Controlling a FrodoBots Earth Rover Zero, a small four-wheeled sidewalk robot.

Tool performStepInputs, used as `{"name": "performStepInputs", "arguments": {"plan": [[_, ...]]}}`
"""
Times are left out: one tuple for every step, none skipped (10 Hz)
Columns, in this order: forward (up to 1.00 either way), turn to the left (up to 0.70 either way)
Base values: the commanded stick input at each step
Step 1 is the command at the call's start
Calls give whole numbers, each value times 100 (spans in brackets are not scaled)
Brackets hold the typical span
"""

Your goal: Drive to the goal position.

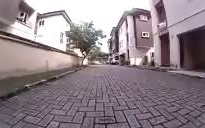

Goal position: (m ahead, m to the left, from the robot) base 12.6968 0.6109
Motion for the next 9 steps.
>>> {"name": "performStepInputs", "arguments": {"plan": [[69, 3], [69, 3], [69, 3], [69, 3], [69, 3], [69, 3], [69, 3], [69, 3], [69, 3]]}}
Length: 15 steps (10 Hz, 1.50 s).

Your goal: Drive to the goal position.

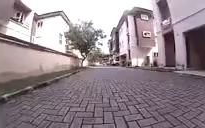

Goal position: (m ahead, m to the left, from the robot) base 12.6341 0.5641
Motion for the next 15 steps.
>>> {"name": "performStepInputs", "arguments": {"plan": [[69, 3], [69, 3], [69, 3], [69, 3], [69, 3], [69, 3], [69, 3], [69, 3], [69, 3], [69, 3], [69, 3], [69, 3], [69, 3], [69, 3], [69, 3]]}}
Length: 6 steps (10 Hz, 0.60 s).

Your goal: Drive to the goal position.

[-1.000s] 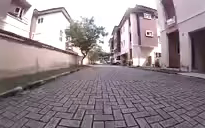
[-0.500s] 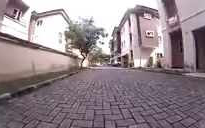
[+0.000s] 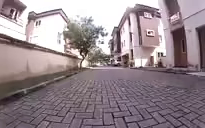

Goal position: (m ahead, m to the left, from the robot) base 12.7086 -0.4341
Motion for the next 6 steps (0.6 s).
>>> {"name": "performStepInputs", "arguments": {"plan": [[69, 3], [69, 3], [69, 3], [69, 3], [69, 3], [69, 3]]}}
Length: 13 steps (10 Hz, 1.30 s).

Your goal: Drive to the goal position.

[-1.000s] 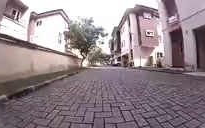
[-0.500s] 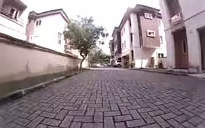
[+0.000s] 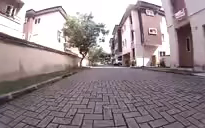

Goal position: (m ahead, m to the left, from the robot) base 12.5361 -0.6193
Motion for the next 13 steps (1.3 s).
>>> {"name": "performStepInputs", "arguments": {"plan": [[69, 3], [69, 3], [69, 3], [69, 3], [69, 3], [69, 3], [69, 3], [69, 3], [69, 3], [69, 3], [69, 3], [69, 3], [69, 3]]}}
